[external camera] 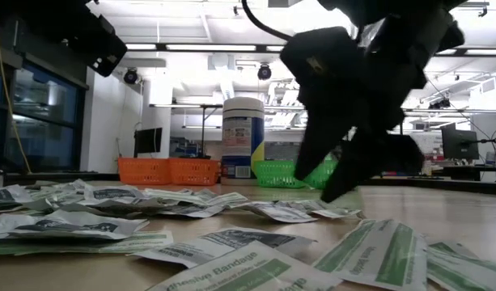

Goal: Pick & Place First Aid Supplies
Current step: Put the green bandage pack into the right green bin

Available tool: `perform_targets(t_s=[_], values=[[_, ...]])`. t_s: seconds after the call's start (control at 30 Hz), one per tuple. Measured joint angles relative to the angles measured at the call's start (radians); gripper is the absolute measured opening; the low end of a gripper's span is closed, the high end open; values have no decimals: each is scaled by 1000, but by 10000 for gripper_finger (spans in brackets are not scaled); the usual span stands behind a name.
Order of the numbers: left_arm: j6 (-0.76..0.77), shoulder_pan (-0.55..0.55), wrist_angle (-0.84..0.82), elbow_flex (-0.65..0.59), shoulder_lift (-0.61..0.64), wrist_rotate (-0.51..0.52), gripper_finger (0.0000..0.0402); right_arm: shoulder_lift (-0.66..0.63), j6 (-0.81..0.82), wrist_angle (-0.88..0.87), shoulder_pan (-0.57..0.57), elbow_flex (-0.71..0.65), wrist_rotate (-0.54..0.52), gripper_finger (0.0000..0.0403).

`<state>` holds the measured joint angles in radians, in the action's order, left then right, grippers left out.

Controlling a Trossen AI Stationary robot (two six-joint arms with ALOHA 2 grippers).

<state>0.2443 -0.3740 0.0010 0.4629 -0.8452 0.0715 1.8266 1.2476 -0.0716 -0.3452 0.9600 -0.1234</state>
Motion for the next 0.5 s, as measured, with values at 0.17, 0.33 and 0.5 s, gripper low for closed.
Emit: perform_targets(t_s=[0.17,0.33,0.5], values=[[0,0,5,0,-19,1,162,31,-8,75,19,1,40,209],[-4,0,2,0,-19,-1,162,44,20,69,19,2,37,209],[-14,0,-4,0,-19,-17,162,45,51,68,14,3,65,208]])
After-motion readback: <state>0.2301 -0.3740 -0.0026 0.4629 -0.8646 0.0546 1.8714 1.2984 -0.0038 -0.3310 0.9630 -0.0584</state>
